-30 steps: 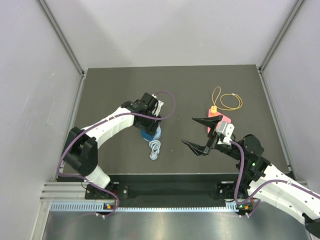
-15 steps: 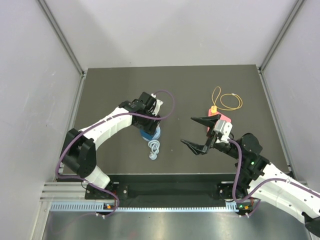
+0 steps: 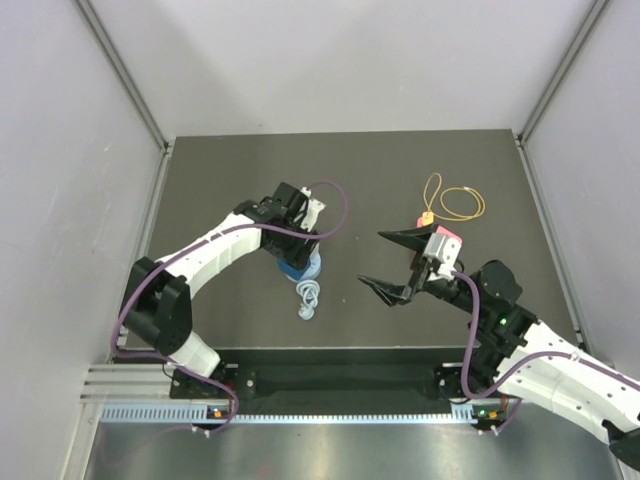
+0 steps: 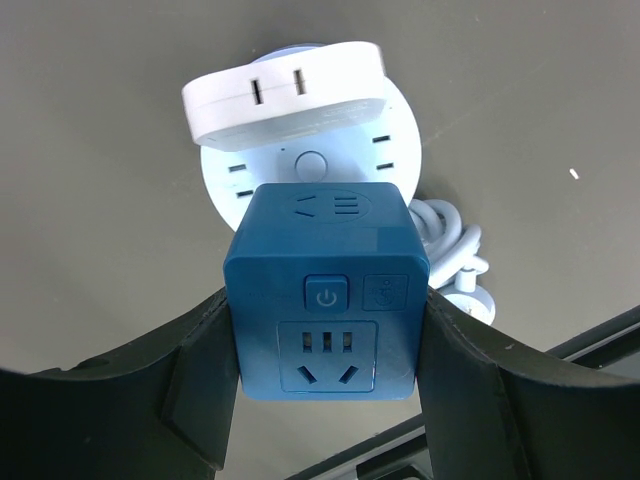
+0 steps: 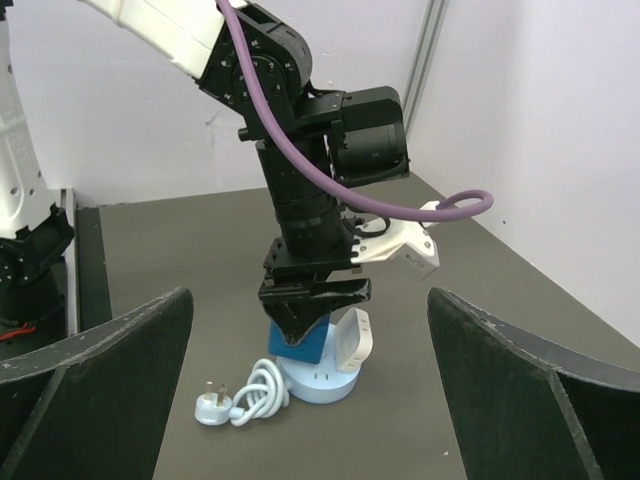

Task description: Insert the plug

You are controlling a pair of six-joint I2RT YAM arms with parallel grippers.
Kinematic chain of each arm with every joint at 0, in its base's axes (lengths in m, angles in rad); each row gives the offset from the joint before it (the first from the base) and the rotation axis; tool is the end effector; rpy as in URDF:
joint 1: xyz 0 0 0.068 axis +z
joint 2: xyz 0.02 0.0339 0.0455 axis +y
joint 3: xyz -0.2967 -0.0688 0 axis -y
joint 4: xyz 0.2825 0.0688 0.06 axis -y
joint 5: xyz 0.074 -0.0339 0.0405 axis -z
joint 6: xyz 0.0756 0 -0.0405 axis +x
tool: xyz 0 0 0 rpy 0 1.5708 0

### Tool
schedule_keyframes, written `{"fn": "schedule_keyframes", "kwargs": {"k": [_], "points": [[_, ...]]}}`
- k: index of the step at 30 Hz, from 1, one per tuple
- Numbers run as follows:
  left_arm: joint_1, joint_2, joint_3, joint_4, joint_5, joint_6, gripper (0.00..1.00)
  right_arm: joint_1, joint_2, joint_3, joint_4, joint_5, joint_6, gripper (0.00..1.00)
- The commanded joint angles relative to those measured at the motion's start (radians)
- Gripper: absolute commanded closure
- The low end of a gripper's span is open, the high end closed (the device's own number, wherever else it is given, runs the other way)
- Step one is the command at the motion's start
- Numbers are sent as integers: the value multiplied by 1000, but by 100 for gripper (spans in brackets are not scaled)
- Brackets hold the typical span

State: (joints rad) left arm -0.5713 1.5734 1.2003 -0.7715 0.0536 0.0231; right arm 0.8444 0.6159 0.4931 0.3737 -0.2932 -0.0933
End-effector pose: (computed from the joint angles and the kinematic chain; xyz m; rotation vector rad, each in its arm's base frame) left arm 0.3070 -0.2021 0.2270 0.8165 2.6118 -0.2309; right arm 0.1214 0.1695 0.3462 -0.8417 1.0915 0.8260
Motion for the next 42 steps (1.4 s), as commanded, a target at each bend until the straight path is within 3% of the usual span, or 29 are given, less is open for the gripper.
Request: {"fn": "schedule_keyframes", "kwargs": {"k": [1, 12, 42], "points": [[24, -49, -13, 5, 35, 43, 100, 15, 19, 59, 34, -20, 23, 0], [40, -39, -71, 70, 106, 51, 100, 13, 56, 79, 51, -20, 40, 0], [36, -52, -56, 71, 121, -12, 100, 16, 53, 75, 50, -14, 21, 0]]}}
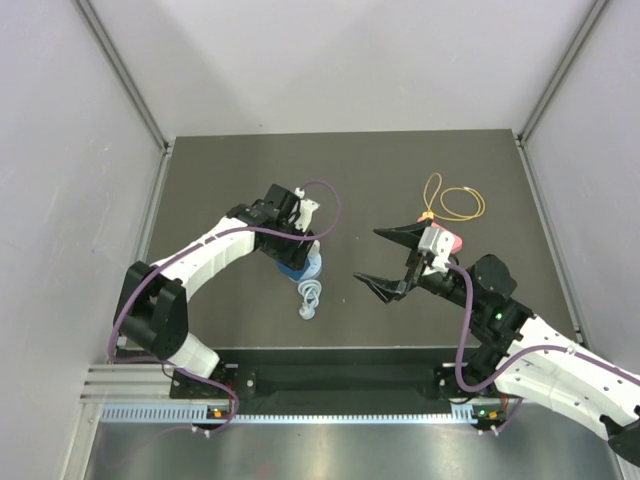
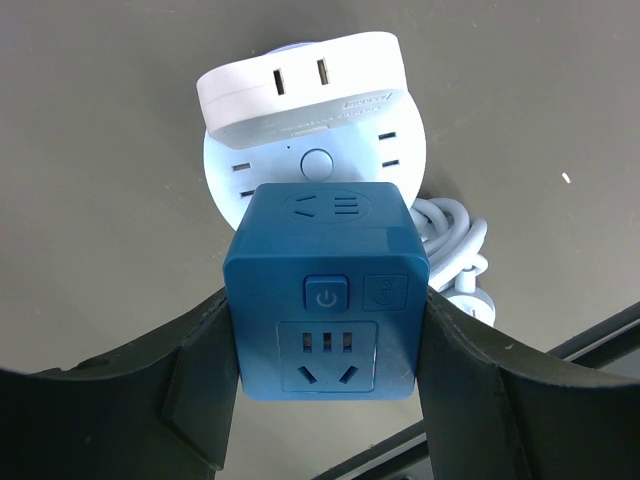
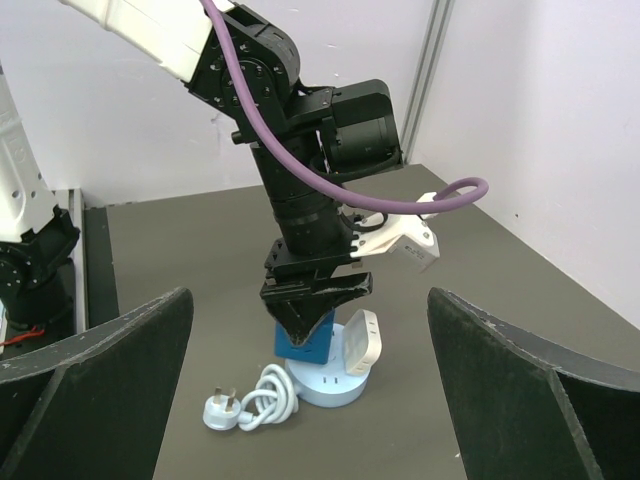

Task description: Insert the plug

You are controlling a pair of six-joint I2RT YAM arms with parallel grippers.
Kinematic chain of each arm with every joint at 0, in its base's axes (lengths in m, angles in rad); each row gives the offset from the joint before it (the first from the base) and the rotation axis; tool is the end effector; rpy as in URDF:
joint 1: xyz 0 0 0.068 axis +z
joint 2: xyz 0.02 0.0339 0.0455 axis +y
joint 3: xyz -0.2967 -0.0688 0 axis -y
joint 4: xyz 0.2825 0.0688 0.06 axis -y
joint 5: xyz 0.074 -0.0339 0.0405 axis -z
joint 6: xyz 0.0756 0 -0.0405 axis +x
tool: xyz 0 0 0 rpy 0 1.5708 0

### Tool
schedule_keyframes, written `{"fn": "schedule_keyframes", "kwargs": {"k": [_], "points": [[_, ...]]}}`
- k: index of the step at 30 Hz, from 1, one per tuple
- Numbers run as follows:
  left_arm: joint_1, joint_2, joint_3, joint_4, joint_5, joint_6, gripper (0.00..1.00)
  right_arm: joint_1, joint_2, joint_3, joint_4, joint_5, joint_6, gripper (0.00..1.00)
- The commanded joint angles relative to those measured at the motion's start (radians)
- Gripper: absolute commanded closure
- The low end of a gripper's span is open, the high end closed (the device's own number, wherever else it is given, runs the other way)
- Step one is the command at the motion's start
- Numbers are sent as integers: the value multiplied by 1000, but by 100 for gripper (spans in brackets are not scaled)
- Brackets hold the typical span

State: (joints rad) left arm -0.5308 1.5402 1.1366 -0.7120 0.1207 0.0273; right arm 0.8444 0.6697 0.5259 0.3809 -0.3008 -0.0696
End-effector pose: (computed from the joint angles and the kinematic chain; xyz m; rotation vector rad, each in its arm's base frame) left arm 0.3057 -0.1900 0.2204 0.7838 2.5978 -0.3153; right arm 0.1278 0.1776 0.3509 -0.8416 1.1135 0.8501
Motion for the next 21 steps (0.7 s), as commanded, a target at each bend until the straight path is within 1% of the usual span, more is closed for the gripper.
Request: {"fn": "schedule_keyframes", "kwargs": {"k": [1, 4, 21], "points": [[-3, -22, 6, 9, 60, -15, 100, 15, -1, 40, 41, -8, -4, 0], [-6, -31, 3, 9, 80, -24, 100, 15, -1, 39, 38, -8, -9, 0], [-21, -41, 31, -17, 69, -26, 100, 15, 2, 39, 38, -8, -13, 0]]}}
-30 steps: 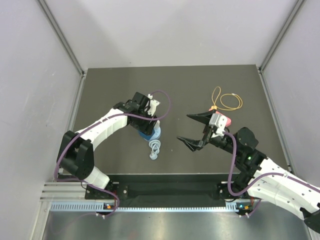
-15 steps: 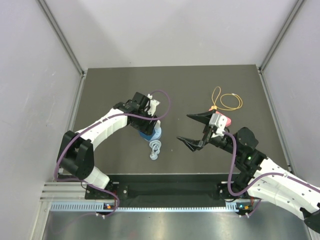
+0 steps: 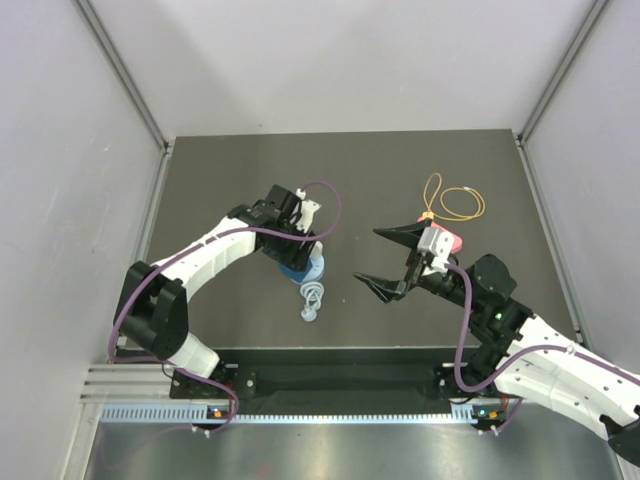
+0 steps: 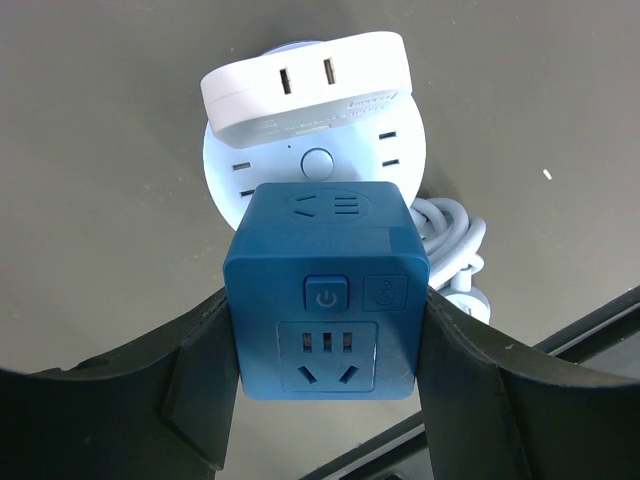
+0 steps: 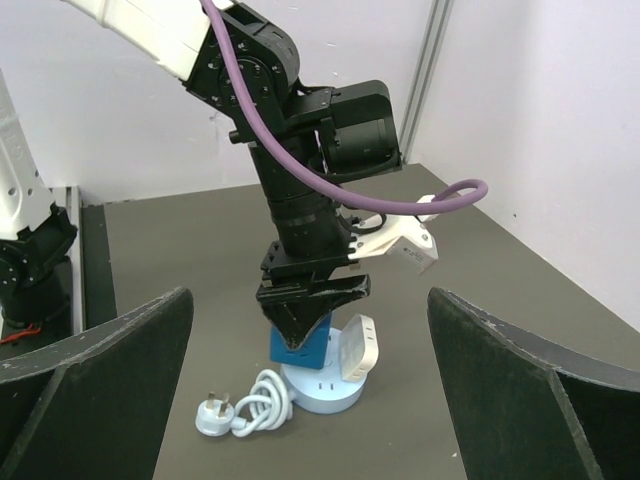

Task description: Insert the plug

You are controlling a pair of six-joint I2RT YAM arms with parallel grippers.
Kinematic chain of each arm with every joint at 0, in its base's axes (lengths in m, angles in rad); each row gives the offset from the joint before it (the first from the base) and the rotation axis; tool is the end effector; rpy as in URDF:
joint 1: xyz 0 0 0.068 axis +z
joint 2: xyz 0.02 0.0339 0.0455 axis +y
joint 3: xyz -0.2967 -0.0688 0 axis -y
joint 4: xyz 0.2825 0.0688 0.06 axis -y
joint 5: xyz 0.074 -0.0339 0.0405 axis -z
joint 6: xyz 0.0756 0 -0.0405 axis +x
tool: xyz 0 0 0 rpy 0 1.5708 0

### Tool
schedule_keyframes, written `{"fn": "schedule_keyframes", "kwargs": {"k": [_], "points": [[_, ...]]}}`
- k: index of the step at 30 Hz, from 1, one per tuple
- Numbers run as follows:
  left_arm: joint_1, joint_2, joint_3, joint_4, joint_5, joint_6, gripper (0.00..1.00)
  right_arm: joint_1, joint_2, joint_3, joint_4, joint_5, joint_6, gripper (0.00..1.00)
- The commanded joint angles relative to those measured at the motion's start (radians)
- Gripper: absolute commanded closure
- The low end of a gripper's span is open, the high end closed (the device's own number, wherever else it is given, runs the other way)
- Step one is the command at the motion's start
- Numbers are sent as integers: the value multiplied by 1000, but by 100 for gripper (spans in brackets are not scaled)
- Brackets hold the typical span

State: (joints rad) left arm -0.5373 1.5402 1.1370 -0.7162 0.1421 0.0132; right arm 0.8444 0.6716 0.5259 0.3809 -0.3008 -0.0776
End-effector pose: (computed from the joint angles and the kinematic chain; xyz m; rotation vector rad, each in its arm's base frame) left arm 0.3031 -0.1931 0.2205 0.7823 2.6065 -0.3489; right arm 0.1281 0.1779 0.3505 -0.8463 1.1113 0.8434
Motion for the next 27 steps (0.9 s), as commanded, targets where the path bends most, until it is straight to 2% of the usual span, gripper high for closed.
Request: {"fn": "schedule_keyframes", "kwargs": {"k": [1, 10, 20, 27], "points": [[-16, -49, 30, -11, 48, -37, 100, 15, 0, 39, 38, -9, -5, 0], [-27, -74, 61, -22, 40, -47, 100, 16, 17, 39, 47, -12, -2, 0], [-30, -57, 18, -26, -15, -42, 100, 16, 3, 40, 38, -12, -5, 0], [-29, -43, 0, -6, 4, -47, 100, 18, 11, 46, 41, -12, -4, 0]]}}
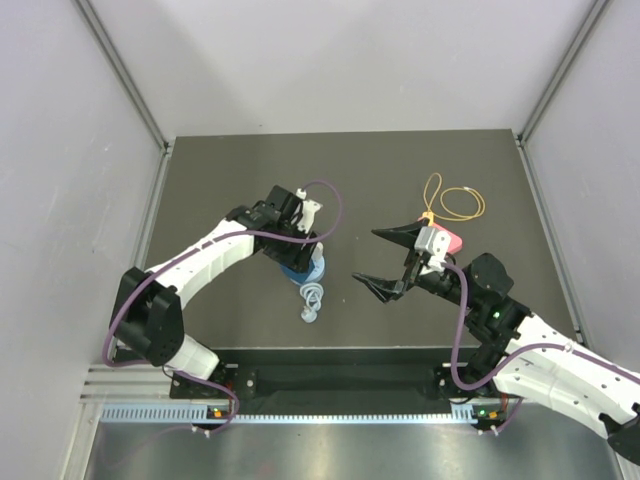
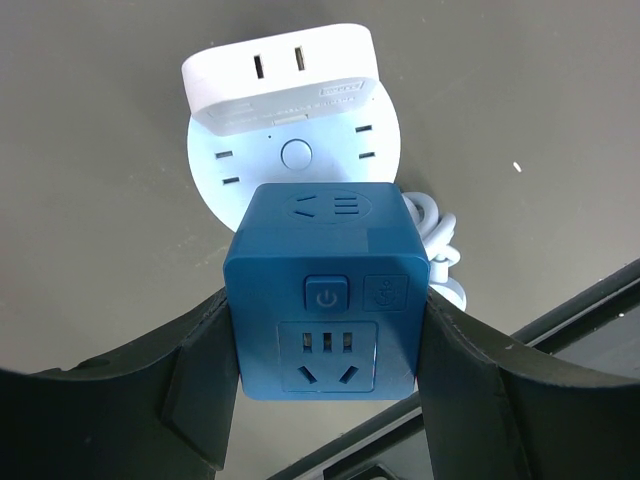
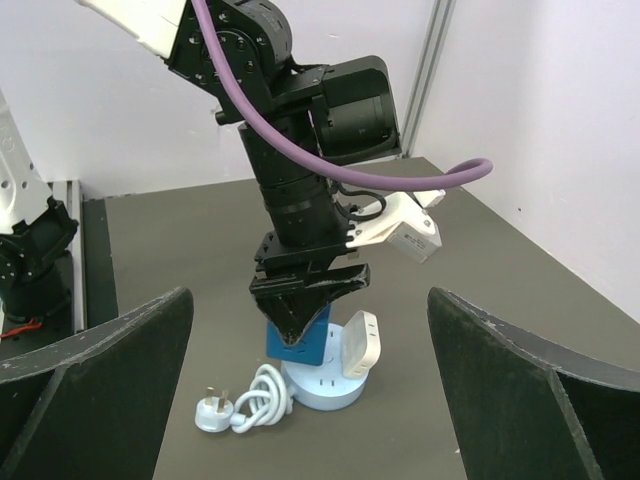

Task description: Insert the plug

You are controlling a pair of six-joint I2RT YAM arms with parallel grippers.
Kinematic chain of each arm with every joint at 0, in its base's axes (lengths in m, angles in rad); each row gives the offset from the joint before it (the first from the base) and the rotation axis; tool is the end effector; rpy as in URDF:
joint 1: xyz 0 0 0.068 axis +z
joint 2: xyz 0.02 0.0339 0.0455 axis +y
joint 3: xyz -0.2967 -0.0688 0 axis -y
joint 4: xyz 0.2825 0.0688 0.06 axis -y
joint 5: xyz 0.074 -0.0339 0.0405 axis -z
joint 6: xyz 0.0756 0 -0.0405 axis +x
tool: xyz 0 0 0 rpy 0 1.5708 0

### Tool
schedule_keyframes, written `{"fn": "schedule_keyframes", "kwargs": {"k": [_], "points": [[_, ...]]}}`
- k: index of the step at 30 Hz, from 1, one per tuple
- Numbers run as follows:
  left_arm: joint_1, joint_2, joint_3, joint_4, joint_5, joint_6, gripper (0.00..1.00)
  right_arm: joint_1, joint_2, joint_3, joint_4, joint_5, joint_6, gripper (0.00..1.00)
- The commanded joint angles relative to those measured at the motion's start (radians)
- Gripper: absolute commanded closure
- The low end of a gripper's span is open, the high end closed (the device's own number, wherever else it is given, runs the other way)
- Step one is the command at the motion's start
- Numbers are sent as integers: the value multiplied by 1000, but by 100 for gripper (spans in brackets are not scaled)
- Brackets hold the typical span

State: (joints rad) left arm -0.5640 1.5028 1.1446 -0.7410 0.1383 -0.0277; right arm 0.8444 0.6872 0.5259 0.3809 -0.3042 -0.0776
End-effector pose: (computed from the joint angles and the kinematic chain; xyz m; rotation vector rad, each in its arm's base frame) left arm 0.2928 -0.1976 0.2340 0.7606 2.5980 -0.3689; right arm 0.1303 0.1808 0.3474 -0.8551 1.1249 0.8451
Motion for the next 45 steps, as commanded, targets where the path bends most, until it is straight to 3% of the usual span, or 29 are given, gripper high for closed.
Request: {"fn": "schedule_keyframes", "kwargs": {"k": [1, 45], "points": [[-2, -4, -12, 22, 4, -3, 100, 16, -5, 46, 41, -10, -4, 0], [-53, 42, -54, 64, -175, -32, 100, 16, -37, 33, 13, 2, -16, 0]]}}
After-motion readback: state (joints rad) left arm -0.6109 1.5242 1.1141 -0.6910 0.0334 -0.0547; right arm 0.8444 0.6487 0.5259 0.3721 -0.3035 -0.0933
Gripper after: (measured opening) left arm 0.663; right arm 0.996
